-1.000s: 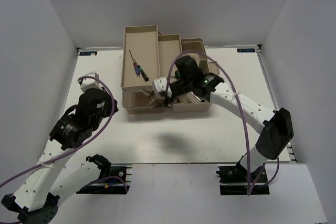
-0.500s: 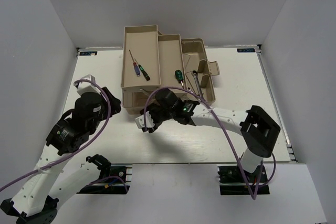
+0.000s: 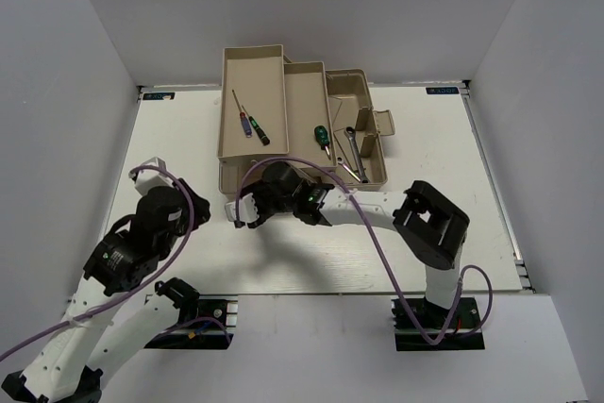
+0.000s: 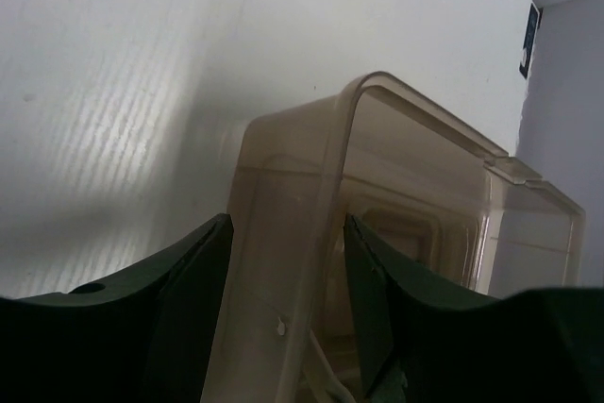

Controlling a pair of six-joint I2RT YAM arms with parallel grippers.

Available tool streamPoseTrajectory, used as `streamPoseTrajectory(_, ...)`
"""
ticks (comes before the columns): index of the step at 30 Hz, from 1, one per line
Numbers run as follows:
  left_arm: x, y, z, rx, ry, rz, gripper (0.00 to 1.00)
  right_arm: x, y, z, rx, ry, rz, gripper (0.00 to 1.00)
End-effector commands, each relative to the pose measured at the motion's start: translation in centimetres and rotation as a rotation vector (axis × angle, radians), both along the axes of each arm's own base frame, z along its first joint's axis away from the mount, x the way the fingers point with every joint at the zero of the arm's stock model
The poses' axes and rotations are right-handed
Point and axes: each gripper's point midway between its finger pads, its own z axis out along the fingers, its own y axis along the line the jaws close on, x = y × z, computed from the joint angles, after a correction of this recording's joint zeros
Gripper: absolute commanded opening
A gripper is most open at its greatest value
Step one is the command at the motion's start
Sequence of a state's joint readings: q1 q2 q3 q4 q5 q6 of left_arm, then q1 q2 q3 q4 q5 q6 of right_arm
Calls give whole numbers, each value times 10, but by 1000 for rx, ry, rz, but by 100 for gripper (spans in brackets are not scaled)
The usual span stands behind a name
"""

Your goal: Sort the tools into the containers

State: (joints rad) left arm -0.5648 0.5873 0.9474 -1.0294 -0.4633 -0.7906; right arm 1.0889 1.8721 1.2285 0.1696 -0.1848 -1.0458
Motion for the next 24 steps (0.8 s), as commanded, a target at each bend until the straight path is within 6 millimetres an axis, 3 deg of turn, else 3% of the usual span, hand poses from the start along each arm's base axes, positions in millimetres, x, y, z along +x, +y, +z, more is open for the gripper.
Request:
streamPoseTrajectory(1, -6, 7, -5, -11, 12, 38, 57, 18, 15, 27, 76, -67, -54, 56)
streamPoseTrajectory(4, -9, 9, -7, -14, 20, 43, 55, 21, 14, 14, 32, -51, -67, 54)
streamPoseTrajectory(7, -10, 9, -12, -26, 28, 53, 53, 21, 13, 1, -9, -30, -71, 35)
streamPoseTrajectory(8, -12, 9, -18, -31, 36, 61, 52, 23, 13, 1, -8, -24, -78, 20)
streamPoseTrajectory(11, -13, 8, -36, -39, 50, 59, 28, 25, 13, 2, -14, -10, -89, 0)
streamPoseTrajectory(12, -13, 6, -41, -56, 48, 55, 16, 26, 14, 10, 3, -1, -101, 0)
streamPoseTrajectory(13, -14, 0, -59, -53, 77, 30, 13, 27, 11, 11, -2, 29, -122, 0)
streamPoseTrajectory(18, -7, -18, -78, -158, 68, 22, 16, 32, 4, 62, 117, 115, -183, 0)
streamPoseTrajectory(22, -2, -39, -88, -226, 92, -28, 31, 38, -7, 116, 226, 165, -234, 0)
streamPoseTrajectory(23, 0, -41, -91, -230, 100, -22, 34, 41, -10, 140, 271, 161, -240, 0)
streamPoseTrajectory(24, 3, -48, -91, -251, 94, -43, 34, 42, -14, 142, 275, 195, -255, 0)
